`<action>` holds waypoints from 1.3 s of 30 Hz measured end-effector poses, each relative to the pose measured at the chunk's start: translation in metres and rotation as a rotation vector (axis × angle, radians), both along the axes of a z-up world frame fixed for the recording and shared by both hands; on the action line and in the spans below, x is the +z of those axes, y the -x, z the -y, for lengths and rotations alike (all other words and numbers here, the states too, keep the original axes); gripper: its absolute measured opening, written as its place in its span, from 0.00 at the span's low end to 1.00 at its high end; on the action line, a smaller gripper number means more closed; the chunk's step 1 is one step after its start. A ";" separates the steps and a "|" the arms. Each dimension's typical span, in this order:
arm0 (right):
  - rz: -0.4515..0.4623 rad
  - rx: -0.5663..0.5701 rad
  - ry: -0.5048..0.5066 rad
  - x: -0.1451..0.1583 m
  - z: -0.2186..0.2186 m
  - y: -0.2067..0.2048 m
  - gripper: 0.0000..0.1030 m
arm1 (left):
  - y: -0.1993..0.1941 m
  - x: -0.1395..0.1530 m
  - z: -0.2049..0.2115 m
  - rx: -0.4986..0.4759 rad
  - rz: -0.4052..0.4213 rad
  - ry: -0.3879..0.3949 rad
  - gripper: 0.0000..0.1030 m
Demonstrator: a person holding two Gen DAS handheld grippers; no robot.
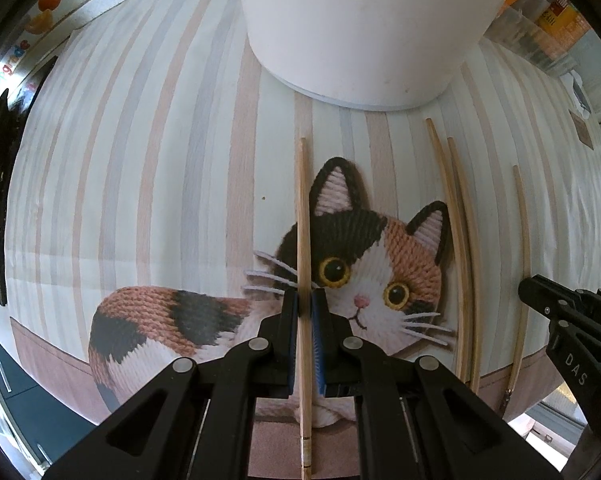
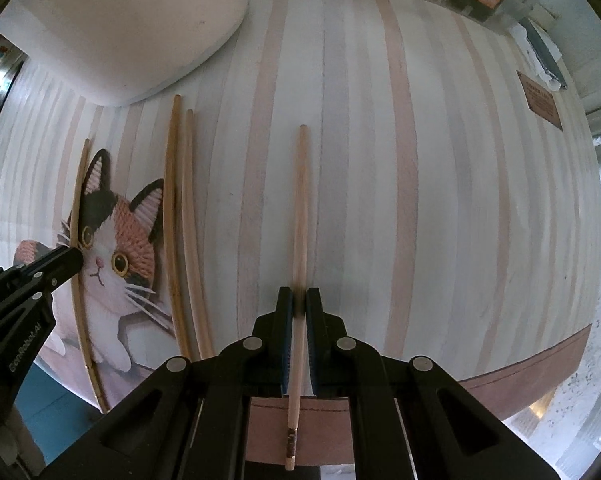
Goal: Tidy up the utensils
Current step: 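Lift both chopsticks upright and lower them into the cream holder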
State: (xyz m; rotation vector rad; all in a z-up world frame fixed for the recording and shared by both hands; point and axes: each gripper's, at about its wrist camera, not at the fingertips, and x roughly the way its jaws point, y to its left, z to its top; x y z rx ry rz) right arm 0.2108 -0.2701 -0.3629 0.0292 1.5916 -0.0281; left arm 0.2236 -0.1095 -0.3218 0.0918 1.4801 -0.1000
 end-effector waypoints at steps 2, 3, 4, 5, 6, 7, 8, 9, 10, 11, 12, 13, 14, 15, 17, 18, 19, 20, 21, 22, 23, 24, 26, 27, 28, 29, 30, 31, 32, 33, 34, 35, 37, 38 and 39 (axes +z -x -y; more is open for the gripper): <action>0.012 -0.018 -0.007 -0.001 -0.002 0.000 0.07 | 0.002 0.004 -0.001 0.005 0.015 -0.002 0.04; 0.022 -0.030 -0.011 -0.001 -0.002 0.001 0.07 | 0.002 0.006 -0.002 0.008 0.023 -0.002 0.04; 0.029 -0.037 -0.010 0.001 0.000 0.003 0.07 | 0.002 0.012 -0.002 0.010 0.042 -0.003 0.04; 0.045 -0.048 -0.015 0.004 0.001 0.004 0.07 | 0.003 0.017 -0.004 0.010 0.055 -0.003 0.04; 0.059 -0.056 -0.021 0.007 0.001 0.005 0.07 | 0.003 0.022 -0.005 0.011 0.069 -0.003 0.04; 0.076 -0.061 -0.025 0.011 0.003 0.006 0.07 | 0.003 0.029 -0.006 0.016 0.089 -0.001 0.04; 0.090 -0.063 -0.028 0.016 0.004 0.007 0.07 | 0.003 0.036 -0.008 0.021 0.105 0.002 0.04; 0.117 -0.066 -0.034 0.023 0.004 0.006 0.07 | 0.003 0.042 -0.010 0.029 0.124 0.007 0.04; 0.139 -0.069 -0.038 0.030 0.004 0.006 0.07 | 0.004 0.053 -0.014 0.047 0.153 0.017 0.04; 0.162 -0.071 -0.044 0.036 0.004 0.006 0.07 | 0.004 0.062 -0.017 0.059 0.172 0.028 0.04; 0.180 -0.072 -0.051 0.042 0.004 0.006 0.07 | 0.004 0.073 -0.020 0.071 0.195 0.038 0.04; 0.210 -0.076 -0.059 0.052 0.004 0.005 0.07 | 0.004 0.082 -0.023 0.080 0.218 0.045 0.04; 0.233 -0.080 -0.063 0.059 0.005 0.005 0.07 | 0.005 0.091 -0.026 0.088 0.239 0.051 0.04; 0.269 -0.087 -0.072 0.071 0.005 0.004 0.07 | 0.005 0.101 -0.029 0.093 0.261 0.054 0.04; 0.316 -0.098 -0.079 0.086 0.009 0.003 0.07 | 0.005 0.123 -0.035 0.105 0.311 0.063 0.04; 0.342 -0.105 -0.083 0.094 0.012 0.005 0.07 | 0.005 0.131 -0.038 0.111 0.330 0.067 0.04; 0.373 -0.117 -0.092 0.104 0.013 0.003 0.06 | 0.005 0.143 -0.040 0.121 0.358 0.073 0.04; 0.394 -0.124 -0.098 0.110 0.014 0.002 0.06 | 0.004 0.151 -0.041 0.126 0.376 0.077 0.04; 0.417 -0.132 -0.103 0.118 0.015 0.001 0.06 | 0.003 0.158 -0.044 0.131 0.393 0.081 0.04; 0.439 -0.139 -0.111 0.125 0.016 -0.001 0.07 | 0.002 0.169 -0.049 0.143 0.421 0.089 0.04; 0.454 -0.143 -0.116 0.131 0.019 -0.002 0.06 | 0.002 0.177 -0.050 0.150 0.440 0.093 0.04; 0.472 -0.150 -0.124 0.137 0.019 -0.003 0.06 | 0.002 0.186 -0.053 0.157 0.460 0.100 0.04; 0.523 -0.164 -0.145 0.156 0.017 -0.008 0.06 | 0.001 0.204 -0.061 0.177 0.499 0.121 0.04; 0.540 -0.169 -0.152 0.162 0.019 -0.011 0.06 | 0.000 0.212 -0.064 0.185 0.516 0.130 0.04; 0.566 -0.178 -0.166 0.173 0.018 -0.013 0.06 | -0.001 0.224 -0.067 0.196 0.539 0.142 0.04; 0.594 -0.187 -0.181 0.185 0.019 -0.016 0.06 | -0.002 0.232 -0.071 0.206 0.555 0.153 0.04; 0.612 -0.193 -0.190 0.194 0.019 -0.018 0.06 | -0.002 0.240 -0.076 0.217 0.568 0.168 0.04; 0.641 -0.200 -0.202 0.206 0.019 -0.021 0.06 | -0.004 0.252 -0.081 0.234 0.585 0.189 0.04; 0.664 -0.205 -0.212 0.216 0.020 -0.025 0.06 | -0.006 0.258 -0.086 0.246 0.599 0.204 0.04; 0.686 -0.213 -0.221 0.225 0.021 -0.029 0.06 | -0.009 0.267 -0.090 0.259 0.615 0.218 0.04; 0.715 -0.223 -0.230 0.236 0.022 -0.035 0.06 | -0.012 0.276 -0.093 0.274 0.634 0.228 0.04; 0.738 -0.233 -0.240 0.245 0.024 -0.042 0.06 | -0.016 0.286 -0.096 0.291 0.656 0.239 0.04; 0.778 -0.261 -0.259 0.260 0.028 -0.057 0.06 | -0.025 0.303 -0.098 0.319 0.694 0.263 0.04; 0.801 -0.280 -0.265 0.267 0.030 -0.066 0.06 | -0.028 0.308 -0.099 0.327 0.707 0.274 0.04; 0.816 -0.294 -0.272 0.272 0.031 -0.071 0.06 | -0.032 0.315 -0.098 0.334 0.719 0.284 0.04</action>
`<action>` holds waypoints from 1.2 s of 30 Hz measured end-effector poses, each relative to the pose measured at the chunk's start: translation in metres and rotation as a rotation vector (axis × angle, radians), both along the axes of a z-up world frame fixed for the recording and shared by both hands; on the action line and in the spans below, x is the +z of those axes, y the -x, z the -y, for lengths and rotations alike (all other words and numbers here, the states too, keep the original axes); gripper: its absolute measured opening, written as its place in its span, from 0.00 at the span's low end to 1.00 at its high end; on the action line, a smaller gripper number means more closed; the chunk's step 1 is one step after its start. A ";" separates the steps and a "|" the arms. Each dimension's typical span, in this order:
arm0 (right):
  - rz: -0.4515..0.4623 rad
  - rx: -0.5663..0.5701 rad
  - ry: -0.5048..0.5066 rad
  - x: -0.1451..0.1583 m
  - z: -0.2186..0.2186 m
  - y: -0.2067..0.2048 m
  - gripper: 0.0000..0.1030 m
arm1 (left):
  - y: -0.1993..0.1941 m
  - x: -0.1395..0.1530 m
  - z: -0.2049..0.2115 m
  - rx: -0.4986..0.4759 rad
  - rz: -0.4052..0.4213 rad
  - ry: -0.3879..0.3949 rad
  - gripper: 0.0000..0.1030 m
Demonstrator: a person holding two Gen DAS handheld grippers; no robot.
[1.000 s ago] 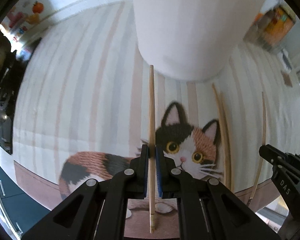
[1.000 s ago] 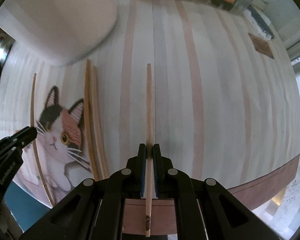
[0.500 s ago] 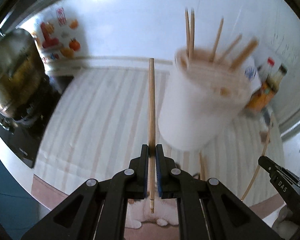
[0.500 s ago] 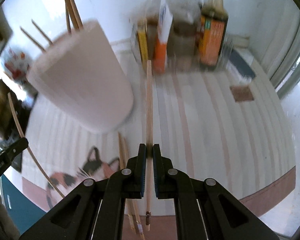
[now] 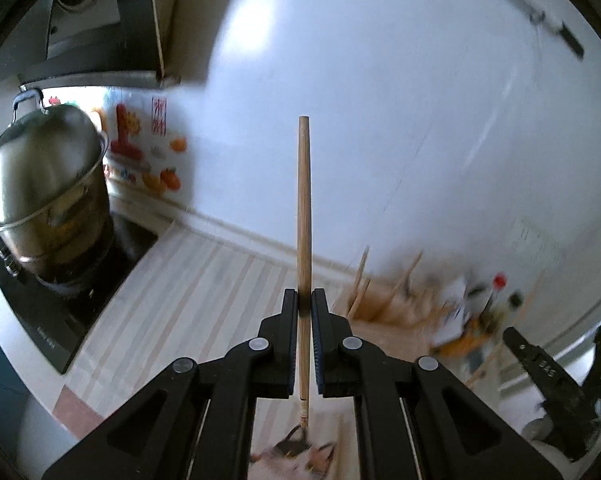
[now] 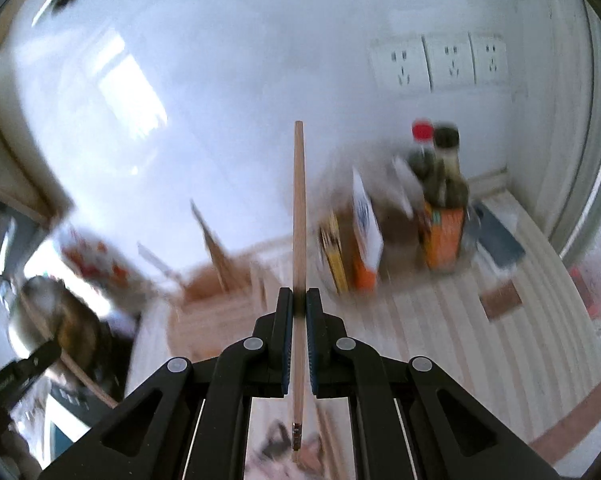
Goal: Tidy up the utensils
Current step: 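Lift both chopsticks upright and lower them into the cream holder, then open both tools and move them back over the loose chopsticks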
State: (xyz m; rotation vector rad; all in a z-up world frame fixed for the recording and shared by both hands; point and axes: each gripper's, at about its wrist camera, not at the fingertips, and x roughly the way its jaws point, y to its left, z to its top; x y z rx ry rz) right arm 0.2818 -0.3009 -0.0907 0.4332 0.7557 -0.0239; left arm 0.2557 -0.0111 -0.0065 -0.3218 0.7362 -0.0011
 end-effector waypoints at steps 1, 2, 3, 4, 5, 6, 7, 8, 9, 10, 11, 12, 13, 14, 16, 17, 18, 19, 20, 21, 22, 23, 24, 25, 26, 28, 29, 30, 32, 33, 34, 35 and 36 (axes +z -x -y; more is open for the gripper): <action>0.020 -0.017 -0.018 0.006 0.003 -0.010 0.06 | -0.006 0.009 0.001 0.006 0.020 0.018 0.04; 0.034 -0.030 -0.033 0.012 0.005 -0.018 0.06 | -0.010 0.015 0.002 0.009 0.033 0.029 0.04; 0.048 -0.044 -0.042 0.016 0.007 -0.026 0.06 | -0.015 0.021 0.004 0.010 0.044 0.039 0.04; 0.067 -0.061 -0.049 0.021 0.009 -0.038 0.06 | -0.022 0.029 0.008 0.007 0.060 0.053 0.04; 0.078 -0.071 -0.056 0.024 0.011 -0.045 0.06 | -0.028 0.033 0.011 0.008 0.071 0.059 0.04; 0.089 -0.079 -0.064 0.027 0.012 -0.053 0.06 | -0.035 0.037 0.014 0.011 0.083 0.060 0.04; 0.099 -0.088 -0.068 0.029 0.013 -0.061 0.06 | -0.045 0.040 0.018 0.015 0.099 0.066 0.04; 0.109 -0.092 -0.069 0.031 0.012 -0.068 0.06 | -0.052 0.041 0.022 0.018 0.112 0.072 0.04; 0.115 -0.094 -0.070 0.033 0.012 -0.073 0.06 | -0.059 0.041 0.025 0.019 0.123 0.073 0.04; 0.120 -0.094 -0.073 0.034 0.011 -0.081 0.06 | -0.070 0.039 0.033 0.011 0.134 0.067 0.04; 0.126 -0.094 -0.076 0.033 0.009 -0.089 0.06 | -0.079 0.036 0.039 0.002 0.136 0.059 0.04; 0.129 -0.088 -0.074 0.032 0.006 -0.096 0.06 | -0.088 0.031 0.045 -0.005 0.137 0.050 0.04; 0.130 -0.086 -0.067 0.031 0.003 -0.102 0.06 | -0.096 0.027 0.049 -0.012 0.133 0.042 0.04; 0.131 -0.080 -0.061 0.028 -0.001 -0.107 0.06 | -0.106 0.019 0.055 -0.021 0.123 0.032 0.04; 0.127 -0.063 -0.051 0.020 -0.008 -0.117 0.06 | -0.122 0.004 0.064 -0.037 0.098 0.018 0.04; 0.125 -0.056 -0.045 0.016 -0.012 -0.121 0.07 | -0.127 -0.002 0.068 -0.040 0.088 0.007 0.04; 0.124 -0.051 -0.040 0.013 -0.015 -0.124 0.06 | -0.132 -0.008 0.071 -0.044 0.078 -0.007 0.04; 0.124 -0.037 -0.037 0.009 -0.019 -0.128 0.06 | -0.136 -0.015 0.075 -0.052 0.064 -0.025 0.04; 0.116 -0.025 -0.034 0.004 -0.023 -0.132 0.07 | -0.139 -0.020 0.077 -0.056 0.053 -0.037 0.04; 0.112 -0.021 -0.029 0.001 -0.026 -0.134 0.07 | -0.141 -0.025 0.078 -0.057 0.042 -0.046 0.04; 0.109 -0.009 -0.025 -0.003 -0.029 -0.136 0.07 | -0.142 -0.029 0.078 -0.060 0.031 -0.050 0.04; 0.108 -0.003 -0.019 -0.005 -0.033 -0.136 0.07 | -0.142 -0.032 0.078 -0.063 0.023 -0.054 0.04; 0.106 0.003 -0.011 -0.007 -0.036 -0.136 0.07 | -0.141 -0.035 0.078 -0.067 0.015 -0.060 0.04; 0.105 0.013 -0.006 -0.010 -0.038 -0.136 0.07 | -0.141 -0.037 0.079 -0.071 0.008 -0.065 0.04; 0.104 0.023 -0.001 -0.012 -0.041 -0.136 0.07 | -0.141 -0.039 0.079 -0.074 0.001 -0.069 0.04; 0.106 0.035 0.010 -0.013 -0.043 -0.133 0.07 | -0.139 -0.042 0.079 -0.082 -0.011 -0.080 0.04; 0.105 0.041 0.012 -0.014 -0.044 -0.132 0.07 | -0.139 -0.044 0.080 -0.096 -0.023 -0.091 0.04; 0.101 0.048 0.012 -0.015 -0.043 -0.129 0.07 | -0.139 -0.044 0.081 -0.109 -0.034 -0.100 0.04; 0.079 0.094 0.007 -0.017 -0.046 -0.129 0.07 | -0.134 -0.042 0.083 -0.134 -0.052 -0.120 0.06; 0.069 0.110 0.009 -0.017 -0.047 -0.128 0.07 | -0.132 -0.039 0.083 -0.144 -0.057 -0.125 0.09; 0.059 0.130 0.010 -0.016 -0.048 -0.126 0.07 | -0.128 -0.035 0.083 -0.154 -0.059 -0.127 0.11; 0.055 0.142 0.010 -0.014 -0.048 -0.123 0.09 | -0.123 -0.028 0.081 -0.146 -0.059 -0.142 0.17; 0.054 0.150 0.012 -0.011 -0.047 -0.120 0.11 | -0.116 -0.021 0.079 -0.133 -0.050 -0.162 0.30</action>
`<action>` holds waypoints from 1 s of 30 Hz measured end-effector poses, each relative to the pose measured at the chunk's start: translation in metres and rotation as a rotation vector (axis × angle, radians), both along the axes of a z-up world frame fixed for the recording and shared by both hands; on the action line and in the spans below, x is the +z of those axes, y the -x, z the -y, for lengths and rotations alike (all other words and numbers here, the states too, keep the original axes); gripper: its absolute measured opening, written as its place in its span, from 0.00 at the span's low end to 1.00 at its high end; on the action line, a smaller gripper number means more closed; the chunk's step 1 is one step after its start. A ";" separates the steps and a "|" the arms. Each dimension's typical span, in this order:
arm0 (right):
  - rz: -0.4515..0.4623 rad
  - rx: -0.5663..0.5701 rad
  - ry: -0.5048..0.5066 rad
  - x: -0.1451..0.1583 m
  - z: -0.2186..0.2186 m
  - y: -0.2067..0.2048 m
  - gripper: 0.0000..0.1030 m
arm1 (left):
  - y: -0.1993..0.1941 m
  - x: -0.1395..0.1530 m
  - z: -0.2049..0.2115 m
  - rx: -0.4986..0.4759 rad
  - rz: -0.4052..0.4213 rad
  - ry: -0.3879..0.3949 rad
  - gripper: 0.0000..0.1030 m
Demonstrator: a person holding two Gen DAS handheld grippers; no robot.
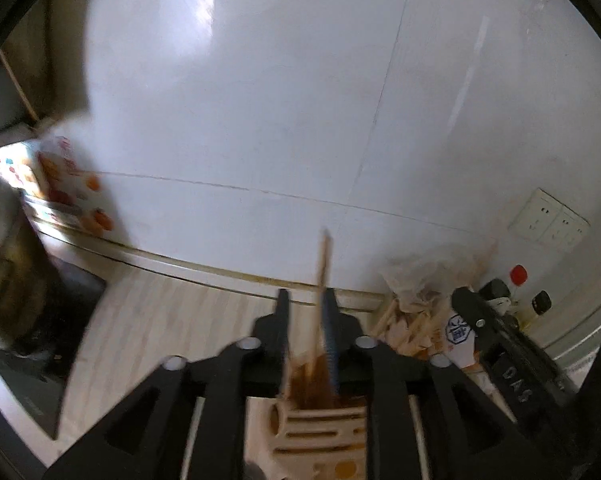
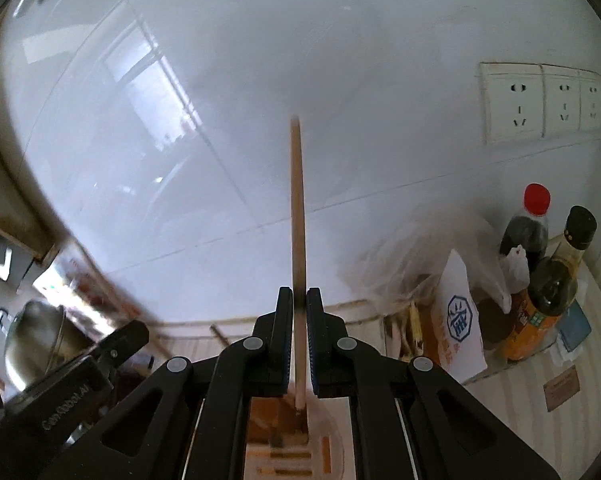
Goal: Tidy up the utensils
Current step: 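Open both tools and move them back over the loose chopsticks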
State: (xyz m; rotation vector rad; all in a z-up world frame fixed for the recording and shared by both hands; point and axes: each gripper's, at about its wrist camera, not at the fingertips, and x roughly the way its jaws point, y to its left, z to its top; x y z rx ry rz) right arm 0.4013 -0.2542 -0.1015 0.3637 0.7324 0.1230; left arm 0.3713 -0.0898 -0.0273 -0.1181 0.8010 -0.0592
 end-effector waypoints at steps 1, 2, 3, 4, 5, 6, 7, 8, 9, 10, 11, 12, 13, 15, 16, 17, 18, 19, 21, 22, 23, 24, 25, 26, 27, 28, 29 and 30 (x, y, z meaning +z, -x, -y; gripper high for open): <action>0.002 0.002 0.001 0.003 0.002 0.003 0.23 | 0.006 0.007 -0.003 0.005 0.012 -0.008 0.40; 0.007 0.001 0.000 0.008 0.006 0.007 0.38 | 0.013 0.012 -0.007 0.012 0.023 -0.006 0.62; 0.010 -0.002 -0.005 0.015 0.010 0.012 0.45 | 0.020 0.016 -0.011 0.023 0.037 -0.003 0.78; 0.011 -0.008 -0.009 0.019 0.013 0.017 0.52 | 0.031 0.021 -0.017 0.036 0.054 -0.009 0.83; 0.012 -0.018 -0.013 0.024 0.017 0.024 0.54 | 0.037 0.023 -0.020 0.033 0.059 -0.022 0.88; 0.013 -0.024 -0.009 0.029 0.021 0.030 0.54 | 0.042 0.024 -0.022 0.034 0.061 -0.040 0.90; 0.011 -0.030 0.002 0.031 0.023 0.034 0.56 | 0.048 0.023 -0.025 0.046 0.056 -0.067 0.92; 0.006 -0.039 0.012 0.033 0.025 0.041 0.61 | 0.053 0.021 -0.028 0.056 0.043 -0.094 1.00; 0.006 -0.041 0.011 0.035 0.028 0.047 0.63 | 0.058 0.017 -0.030 0.056 0.033 -0.109 1.00; 0.003 -0.043 0.009 0.035 0.030 0.055 0.70 | 0.063 0.011 -0.035 0.062 0.020 -0.120 1.00; -0.003 -0.045 0.010 0.033 0.031 0.064 0.77 | 0.068 0.005 -0.039 0.075 0.005 -0.126 1.00; -0.003 -0.045 0.008 0.032 0.034 0.070 0.79 | 0.072 0.000 -0.042 0.080 -0.006 -0.130 1.00; -0.002 -0.050 0.005 0.029 0.035 0.079 0.81 | 0.078 -0.009 -0.046 0.086 -0.023 -0.138 1.00; -0.009 -0.064 0.012 0.023 0.040 0.093 0.84 | 0.088 -0.023 -0.051 0.095 -0.043 -0.143 1.00; -0.012 -0.067 0.020 0.019 0.041 0.102 0.84 | 0.095 -0.034 -0.054 0.099 -0.061 -0.151 1.00; -0.023 -0.073 0.033 0.012 0.042 0.110 0.84 | 0.099 -0.044 -0.055 0.102 -0.083 -0.160 1.00; -0.036 -0.075 0.041 0.007 0.042 0.115 0.84 | 0.103 -0.053 -0.055 0.104 -0.105 -0.168 1.00; -0.062 -0.070 0.053 -0.002 0.042 0.121 0.84 | 0.107 -0.069 -0.056 0.103 -0.141 -0.174 1.00; -0.129 -0.061 0.066 -0.024 0.042 0.130 0.84 | 0.111 -0.093 -0.055 0.097 -0.190 -0.183 1.00; -0.159 -0.057 0.069 -0.033 0.041 0.132 0.84 | 0.113 -0.112 -0.054 0.097 -0.229 -0.198 1.00; -0.195 -0.053 0.076 -0.046 0.041 0.134 0.84 | 0.114 -0.125 -0.053 0.096 -0.257 -0.205 1.00; -0.250 -0.044 0.081 -0.064 0.041 0.137 0.84 | 0.115 -0.144 -0.051 0.089 -0.299 -0.213 1.00; -0.295 -0.032 0.075 -0.080 0.041 0.139 0.84 | 0.117 -0.159 -0.051 0.085 -0.332 -0.223 1.00; -0.339 -0.019 0.075 -0.095 0.040 0.140 0.83 | 0.118 -0.172 -0.049 0.078 -0.360 -0.235 1.00; -0.376 -0.009 0.077 -0.108 0.039 0.140 0.83 | 0.119 -0.186 -0.047 0.073 -0.391 -0.249 1.00; -0.424 0.008 0.075 -0.127 0.037 0.142 0.80 | 0.122 -0.201 -0.044 0.067 -0.422 -0.260 1.00; -0.462 0.028 0.075 -0.141 0.034 0.142 0.75 | 0.123 -0.217 -0.042 0.059 -0.454 -0.272 1.00; -0.517 0.052 0.081 -0.160 0.029 0.143 0.72 | 0.124 -0.229 -0.040 0.055 -0.483 -0.284 1.00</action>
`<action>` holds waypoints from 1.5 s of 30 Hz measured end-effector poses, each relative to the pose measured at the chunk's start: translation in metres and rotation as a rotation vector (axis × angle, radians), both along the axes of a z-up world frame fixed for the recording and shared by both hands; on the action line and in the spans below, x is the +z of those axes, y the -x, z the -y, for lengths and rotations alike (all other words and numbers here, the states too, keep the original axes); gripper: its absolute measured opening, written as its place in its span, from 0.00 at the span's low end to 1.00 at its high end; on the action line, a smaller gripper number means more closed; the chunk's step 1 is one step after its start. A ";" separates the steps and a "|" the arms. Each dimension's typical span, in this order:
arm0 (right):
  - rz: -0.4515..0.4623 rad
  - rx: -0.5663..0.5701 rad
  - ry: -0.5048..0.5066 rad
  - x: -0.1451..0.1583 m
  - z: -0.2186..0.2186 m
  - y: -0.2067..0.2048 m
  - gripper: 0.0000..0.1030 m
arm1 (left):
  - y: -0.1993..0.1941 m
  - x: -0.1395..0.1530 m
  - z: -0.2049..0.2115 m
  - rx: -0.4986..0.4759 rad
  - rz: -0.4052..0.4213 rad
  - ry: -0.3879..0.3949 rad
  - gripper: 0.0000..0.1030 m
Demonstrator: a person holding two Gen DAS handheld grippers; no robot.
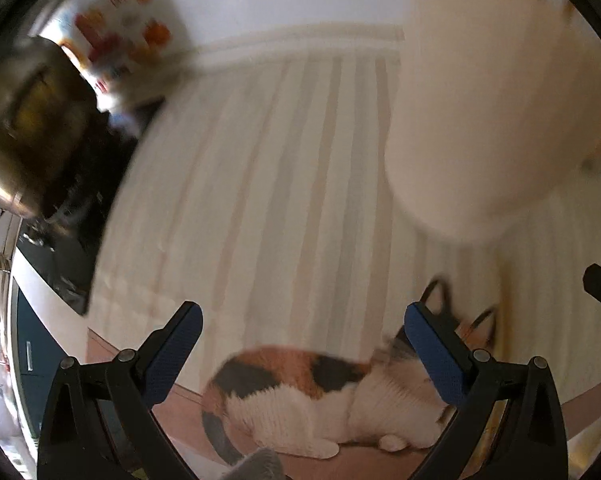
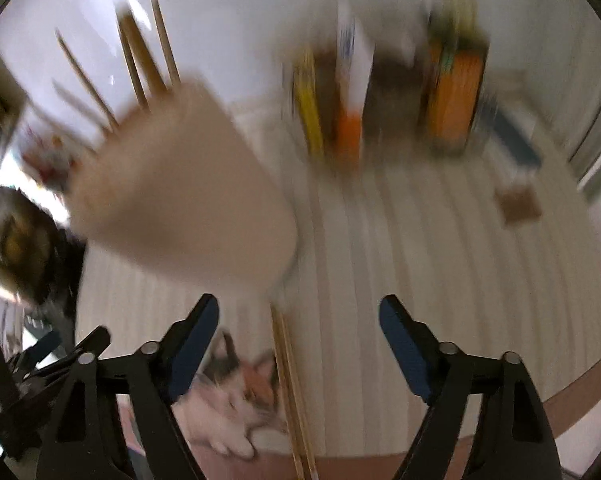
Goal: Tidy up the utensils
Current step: 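Open both tools and move them back over the loose chopsticks, then grasp a chopstick with the right tool while the left tool grasps the last one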
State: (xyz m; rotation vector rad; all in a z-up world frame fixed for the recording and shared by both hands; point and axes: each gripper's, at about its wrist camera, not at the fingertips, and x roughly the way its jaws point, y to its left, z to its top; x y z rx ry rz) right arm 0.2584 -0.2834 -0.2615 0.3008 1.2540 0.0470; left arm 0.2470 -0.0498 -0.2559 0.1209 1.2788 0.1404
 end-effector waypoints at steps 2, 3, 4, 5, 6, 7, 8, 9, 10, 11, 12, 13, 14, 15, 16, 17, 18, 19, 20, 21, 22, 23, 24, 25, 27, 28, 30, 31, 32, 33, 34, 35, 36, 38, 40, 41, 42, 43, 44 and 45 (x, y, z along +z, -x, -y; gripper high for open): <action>-0.071 0.028 -0.008 -0.028 -0.009 0.005 0.62 | 0.004 -0.024 0.004 -0.007 -0.055 -0.014 1.00; -0.103 0.040 -0.005 -0.041 -0.013 0.007 0.61 | 0.005 -0.033 0.005 -0.008 -0.074 -0.018 1.00; -0.128 0.049 0.000 -0.051 -0.016 0.009 0.59 | 0.007 -0.042 0.006 -0.011 -0.094 -0.018 1.00; -0.145 0.056 -0.001 -0.058 -0.019 0.010 0.56 | 0.008 -0.048 0.008 -0.014 -0.108 -0.022 1.00; -0.159 0.061 -0.003 -0.064 -0.021 0.011 0.55 | 0.009 -0.052 0.010 -0.018 -0.117 -0.025 1.00; -0.182 0.071 -0.004 -0.072 -0.024 0.013 0.52 | 0.010 -0.057 0.011 -0.025 -0.126 -0.029 1.00; -0.193 0.078 -0.007 -0.076 -0.026 0.014 0.49 | 0.011 -0.060 0.012 -0.030 -0.133 -0.032 1.00; -0.205 0.086 -0.006 -0.080 -0.028 0.015 0.48 | 0.012 -0.063 0.014 -0.035 -0.139 -0.032 1.00; -0.216 0.099 -0.004 -0.084 -0.031 0.016 0.46 | 0.013 -0.066 0.017 -0.039 -0.144 -0.032 1.00; -0.222 0.110 0.000 -0.087 -0.034 0.017 0.45 | 0.013 -0.068 0.017 -0.041 -0.147 -0.032 1.00; -0.230 0.118 0.004 -0.090 -0.035 0.018 0.44 | 0.015 -0.070 0.019 -0.044 -0.152 -0.029 1.00; -0.238 0.121 0.007 -0.092 -0.036 0.019 0.40 | 0.015 -0.071 0.019 -0.047 -0.156 -0.025 1.00; -0.229 0.121 0.017 -0.092 -0.037 0.021 0.37 | 0.015 -0.070 0.023 -0.050 -0.158 -0.026 1.00; -0.228 0.126 0.024 -0.091 -0.038 0.021 0.32 | 0.015 -0.069 0.024 -0.053 -0.157 -0.027 1.00; -0.228 0.133 0.036 -0.092 -0.039 0.023 0.28 | 0.016 -0.070 0.026 -0.058 -0.157 -0.027 1.00; -0.225 0.136 0.031 -0.093 -0.040 0.023 0.22 | 0.016 -0.069 0.027 -0.061 -0.158 -0.026 1.00; -0.223 0.138 0.025 -0.092 -0.040 0.023 0.18 | 0.016 -0.069 0.029 -0.064 -0.157 -0.025 1.00; -0.222 0.141 0.044 -0.092 -0.042 0.025 0.06 | 0.017 -0.068 0.030 -0.065 -0.156 -0.024 1.00; -0.224 0.142 0.068 -0.093 -0.043 0.027 0.04 | 0.017 -0.068 0.032 -0.069 -0.156 -0.023 1.00; -0.223 0.137 0.067 -0.093 -0.042 0.028 0.04 | 0.018 -0.068 0.032 -0.071 -0.156 -0.023 1.00; -0.223 0.134 0.071 -0.094 -0.041 0.030 0.04 | 0.018 -0.068 0.033 -0.075 -0.154 -0.023 1.00; -0.221 0.131 0.087 -0.094 -0.039 0.032 0.04 | 0.019 -0.067 0.035 -0.079 -0.151 -0.023 1.00; -0.218 0.125 0.104 -0.093 -0.036 0.032 0.04 | 0.020 -0.066 0.037 -0.083 -0.150 -0.023 1.00; -0.218 0.117 0.111 -0.093 -0.031 0.034 0.04 | 0.021 -0.065 0.044 -0.089 -0.150 -0.023 1.00; -0.221 0.105 0.133 -0.093 -0.015 0.039 0.04 | 0.022 -0.063 0.053 -0.100 -0.150 -0.022 1.00; -0.220 0.099 0.154 -0.092 -0.007 0.043 0.04 | 0.023 -0.062 0.059 -0.110 -0.149 -0.022 1.00; -0.223 0.089 0.176 -0.092 0.006 0.048 0.03 | 0.023 -0.061 0.068 -0.127 -0.148 -0.018 1.00; -0.226 0.077 0.194 -0.092 0.016 0.052 0.03 | 0.024 -0.059 0.076 -0.139 -0.146 -0.013 1.00; -0.228 0.067 0.195 -0.093 0.025 0.056 0.03 | 0.024 -0.058 0.081 -0.149 -0.145 -0.009 1.00; -0.233 0.056 0.195 -0.094 0.034 0.059 0.03 | 0.024 -0.056 0.088 -0.159 -0.145 -0.005 1.00; -0.237 0.040 0.194 -0.094 0.045 0.063 0.03 | 0.024 -0.055 0.094 -0.165 -0.147 0.004 1.00; -0.240 0.025 0.190 -0.094 0.054 0.066 0.03 | 0.023 -0.054 0.102 -0.173 -0.153 0.028 1.00; -0.244 0.011 0.185 -0.095 0.062 0.069 0.03 | 0.022 -0.054 0.111 -0.178 -0.164 0.057 1.00; -0.251 -0.008 0.164 -0.096 0.075 0.073 0.04 | 0.020 -0.054 0.128 -0.191 -0.186 0.103 0.99; -0.262 -0.046 0.117 -0.097 0.091 0.077 0.04 | 0.017 -0.056 0.144 -0.210 -0.204 0.132 0.92; -0.256 -0.071 0.081 -0.096 0.099 0.080 0.05 | 0.017 -0.059 0.154 -0.226 -0.213 0.138 0.85; -0.249 -0.083 0.058 -0.094 0.106 0.083 0.06 | 0.017 -0.060 0.160 -0.237 -0.218 0.134 0.73; -0.244 -0.095 0.047 -0.093 0.112 0.085 0.06 | 0.017 -0.063 0.166 -0.249 -0.223 0.125 0.66; -0.240 -0.116 0.032 -0.090 0.118 0.087 0.07 | 0.018 -0.064 0.171 -0.258 -0.225 0.120 0.58; -0.239 -0.128 0.021 -0.089 0.125 0.091 0.12 | 0.020 -0.063 0.174 -0.259 -0.210 0.123 0.45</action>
